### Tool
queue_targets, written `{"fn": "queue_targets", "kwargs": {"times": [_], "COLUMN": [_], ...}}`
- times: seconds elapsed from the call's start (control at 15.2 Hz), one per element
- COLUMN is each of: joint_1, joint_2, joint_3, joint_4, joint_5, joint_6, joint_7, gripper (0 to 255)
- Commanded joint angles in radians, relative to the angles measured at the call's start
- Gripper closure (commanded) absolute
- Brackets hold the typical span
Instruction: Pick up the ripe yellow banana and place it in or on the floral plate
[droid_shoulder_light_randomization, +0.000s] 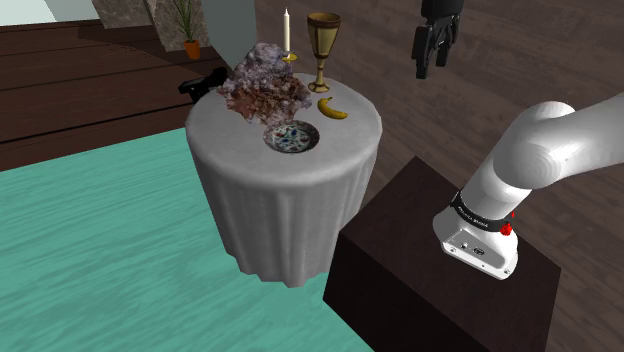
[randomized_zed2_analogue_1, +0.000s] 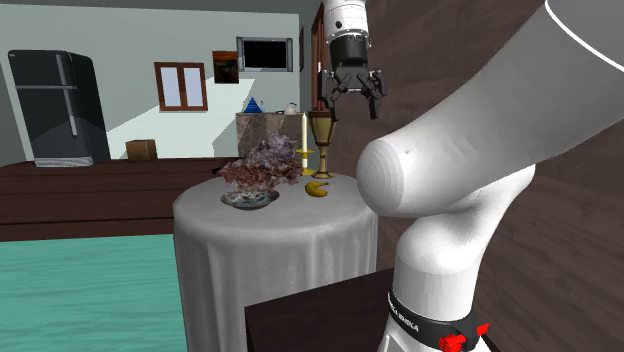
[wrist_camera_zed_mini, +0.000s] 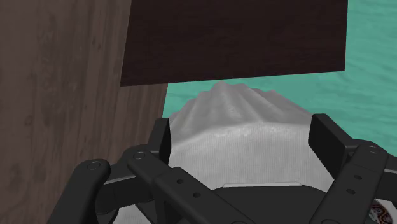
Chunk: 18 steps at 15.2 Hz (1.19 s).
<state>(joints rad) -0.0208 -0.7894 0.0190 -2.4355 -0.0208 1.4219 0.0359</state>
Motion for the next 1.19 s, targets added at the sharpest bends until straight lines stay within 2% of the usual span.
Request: {"fn": "queue_targets", "kwargs": {"times": [0.0,0.53,1.12], "joint_1": [0.0,-0.008,-0.013], "joint_2": [0.0,0.256,0.585], "joint_3": [0.0,-0.017,-0.032], "joint_4": [0.0,0.015,0.141], "joint_5": [0.0,0.005,0.022], "joint_6": [0.0,0.272,0.511], "joint_7": [0.0,-0.005,-0.018], "gripper": [0,0,0]}}
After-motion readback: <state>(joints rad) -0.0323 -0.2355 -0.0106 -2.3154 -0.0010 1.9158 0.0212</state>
